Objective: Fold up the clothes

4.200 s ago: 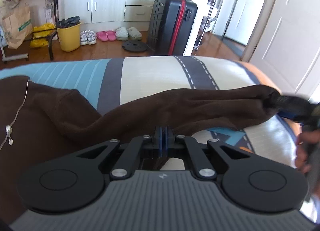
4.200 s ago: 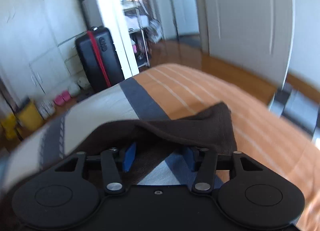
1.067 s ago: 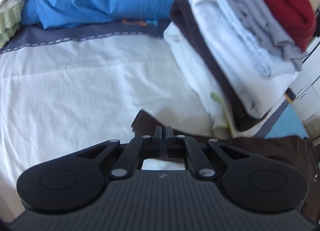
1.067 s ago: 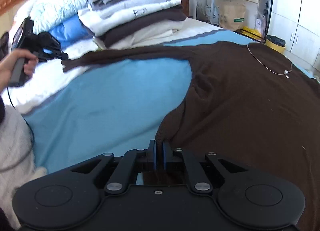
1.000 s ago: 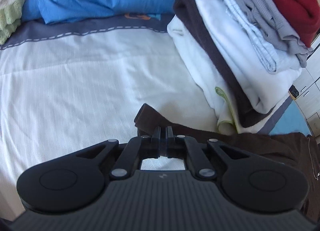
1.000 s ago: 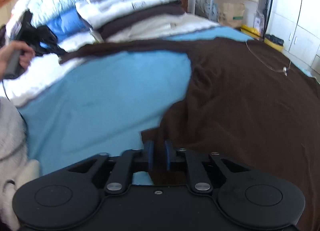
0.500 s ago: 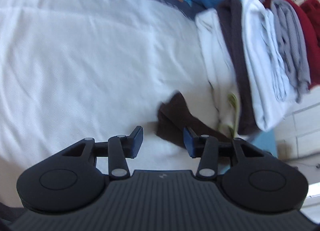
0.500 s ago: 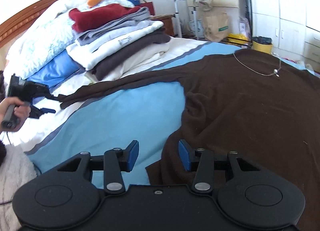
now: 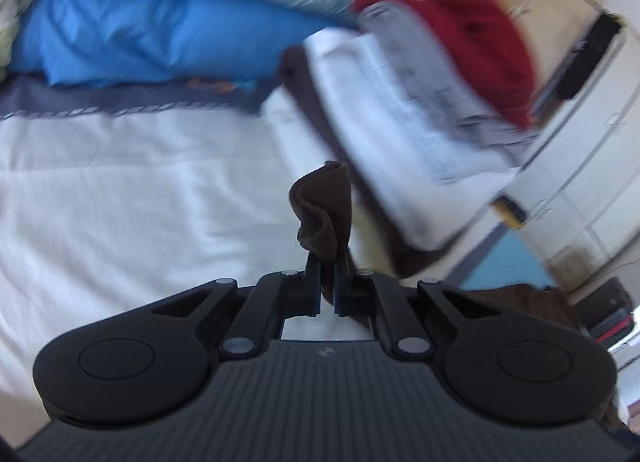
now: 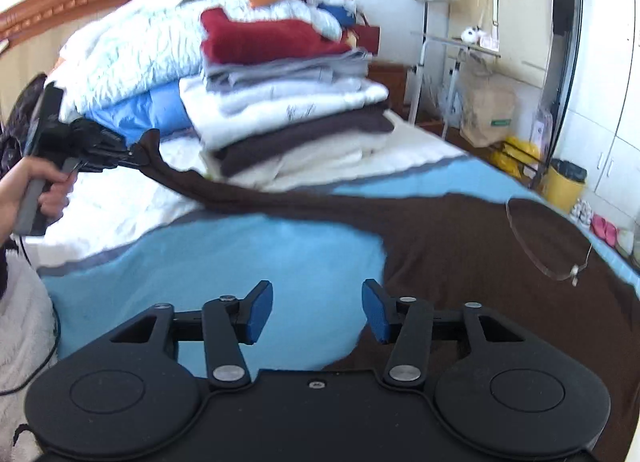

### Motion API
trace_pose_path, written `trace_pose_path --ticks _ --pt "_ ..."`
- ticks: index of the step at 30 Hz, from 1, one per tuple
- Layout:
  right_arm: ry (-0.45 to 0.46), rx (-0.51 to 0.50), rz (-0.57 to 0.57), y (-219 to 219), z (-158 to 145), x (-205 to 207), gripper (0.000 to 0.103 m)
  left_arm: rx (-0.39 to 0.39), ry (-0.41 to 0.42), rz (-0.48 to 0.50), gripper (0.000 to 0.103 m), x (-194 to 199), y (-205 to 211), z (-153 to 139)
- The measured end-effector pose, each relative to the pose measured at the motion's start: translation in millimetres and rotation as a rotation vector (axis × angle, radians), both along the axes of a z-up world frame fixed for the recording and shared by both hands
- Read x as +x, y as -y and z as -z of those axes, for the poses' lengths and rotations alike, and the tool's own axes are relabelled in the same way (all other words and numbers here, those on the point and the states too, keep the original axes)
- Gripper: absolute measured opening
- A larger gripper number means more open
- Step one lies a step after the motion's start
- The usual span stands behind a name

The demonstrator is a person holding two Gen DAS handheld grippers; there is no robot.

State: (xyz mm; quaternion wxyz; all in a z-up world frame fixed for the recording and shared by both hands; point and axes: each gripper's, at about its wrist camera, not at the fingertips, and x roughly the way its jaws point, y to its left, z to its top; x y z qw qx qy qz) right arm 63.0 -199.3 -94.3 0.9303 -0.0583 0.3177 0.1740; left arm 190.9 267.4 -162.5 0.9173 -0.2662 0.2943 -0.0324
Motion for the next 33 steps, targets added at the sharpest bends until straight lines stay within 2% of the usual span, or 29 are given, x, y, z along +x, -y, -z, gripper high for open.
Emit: trace_pose_path --ticks 4,8,10,13,15,17,19,21,22,24,27,30,33 --pt "-0.017 0.048 0.013 33 6 16 0.057 -0.011 0.091 0.107 0.005 -12 48 -19" --pt "-0.056 0.138 0.08 69 24 31 0.057 -0.025 0.128 0.246 0.005 -15 112 -41" --pt "-0.07 0.175 0.124 87 32 39 0.057 -0.03 0.163 0.35 0.005 -13 153 -58" --pt "-0.091 0.242 0.181 116 39 48 0.057 -0.021 0.268 0.494 0.005 -20 229 -94" --pt "-0.079 0.325 0.265 142 41 48 0.057 -0.066 0.322 0.585 0.005 -21 280 -113" --pt "-0.095 0.464 0.354 169 46 45 0.057 -0.135 0.308 0.658 0.006 -12 330 -117" --pt "-0.128 0.57 0.387 192 50 40 0.057 -0.131 0.233 0.679 0.009 1 376 -105" --pt "-0.153 0.641 0.438 214 54 33 0.057 -0.112 0.149 0.683 0.027 13 412 -87" --pt "-0.166 0.67 0.467 224 56 30 0.057 -0.112 0.113 0.679 0.031 16 418 -74" --pt "-0.184 0.723 0.529 243 60 25 0.057 -0.109 0.073 0.638 0.048 15 409 -50" --pt "-0.184 0.781 0.605 263 67 27 0.057 -0.02 -0.006 0.489 0.05 15 367 -13" --pt "-0.214 0.808 0.605 266 78 44 0.057 0.056 -0.087 0.362 0.049 14 325 20" --pt "-0.213 0.707 0.646 260 85 58 0.057 0.089 -0.134 0.316 0.049 15 300 39"
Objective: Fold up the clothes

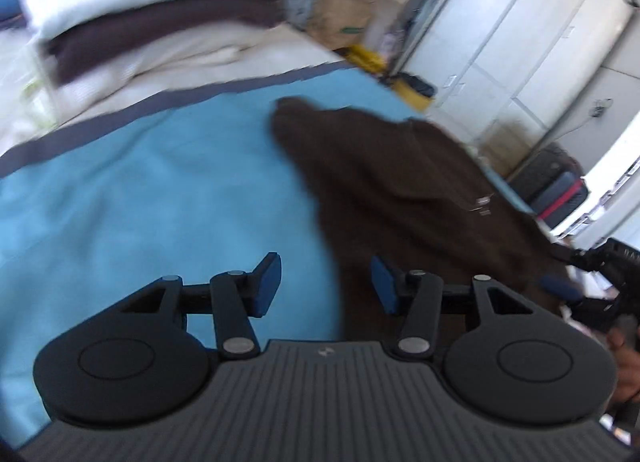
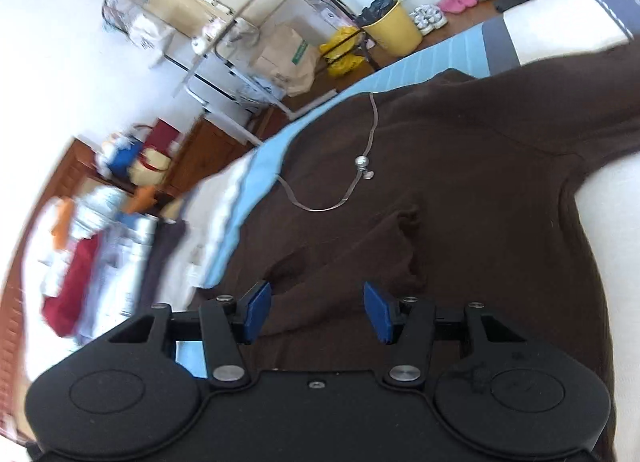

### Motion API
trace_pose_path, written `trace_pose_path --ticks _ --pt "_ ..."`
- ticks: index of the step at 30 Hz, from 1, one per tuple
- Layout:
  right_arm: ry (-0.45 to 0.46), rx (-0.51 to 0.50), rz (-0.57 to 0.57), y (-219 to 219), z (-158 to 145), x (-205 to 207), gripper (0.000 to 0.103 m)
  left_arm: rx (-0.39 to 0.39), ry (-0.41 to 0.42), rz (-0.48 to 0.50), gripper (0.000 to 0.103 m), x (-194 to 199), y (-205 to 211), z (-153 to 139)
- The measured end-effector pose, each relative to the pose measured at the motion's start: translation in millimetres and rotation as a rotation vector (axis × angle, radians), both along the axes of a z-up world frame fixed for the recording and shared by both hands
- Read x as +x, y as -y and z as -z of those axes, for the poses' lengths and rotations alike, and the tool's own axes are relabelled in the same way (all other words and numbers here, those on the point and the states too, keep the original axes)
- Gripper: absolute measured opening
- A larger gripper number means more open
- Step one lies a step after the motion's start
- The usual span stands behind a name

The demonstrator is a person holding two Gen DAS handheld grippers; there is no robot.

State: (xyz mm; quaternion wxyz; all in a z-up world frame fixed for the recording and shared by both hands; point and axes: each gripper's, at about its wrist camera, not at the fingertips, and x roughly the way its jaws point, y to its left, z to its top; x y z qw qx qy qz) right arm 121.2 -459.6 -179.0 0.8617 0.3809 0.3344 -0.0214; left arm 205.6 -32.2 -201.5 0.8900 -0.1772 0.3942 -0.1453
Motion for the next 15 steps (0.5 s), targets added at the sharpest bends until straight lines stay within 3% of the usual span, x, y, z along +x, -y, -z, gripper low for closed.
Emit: trace_pose_path --ticks 3,6,9,11,12,13,14,15 --pt "-0.04 -0.112 0.035 -4 4 9 0.057 0.023 0.013 -0.013 0.049 12 -7 6" --pt "-0.034 -0.12 0.061 2 8 10 0.059 0.006 0.014 -0.006 0.05 18 -1 12" --pt "-0.053 -0.073 0.075 10 29 26 0.078 0.026 -0.007 0.016 0.05 10 12 18" --pt "-0.062 -0.065 0.089 8 41 41 0.08 0.057 -0.007 0.032 0.05 5 19 18" --pt "-0.06 -0.132 0.066 1 36 46 0.066 0.072 -0.007 0.04 0.05 3 22 18" --pt "-0.064 -0.215 0.026 -7 29 51 0.026 0.088 0.0 0.045 0.05 1 24 16" --pt "-0.08 -0.299 -0.021 -15 25 57 0.009 0.103 0.013 0.046 0.05 0 25 14" --pt "-0.063 -0.355 -0.031 -19 19 58 0.01 0.113 0.022 0.041 0.05 0 25 11"
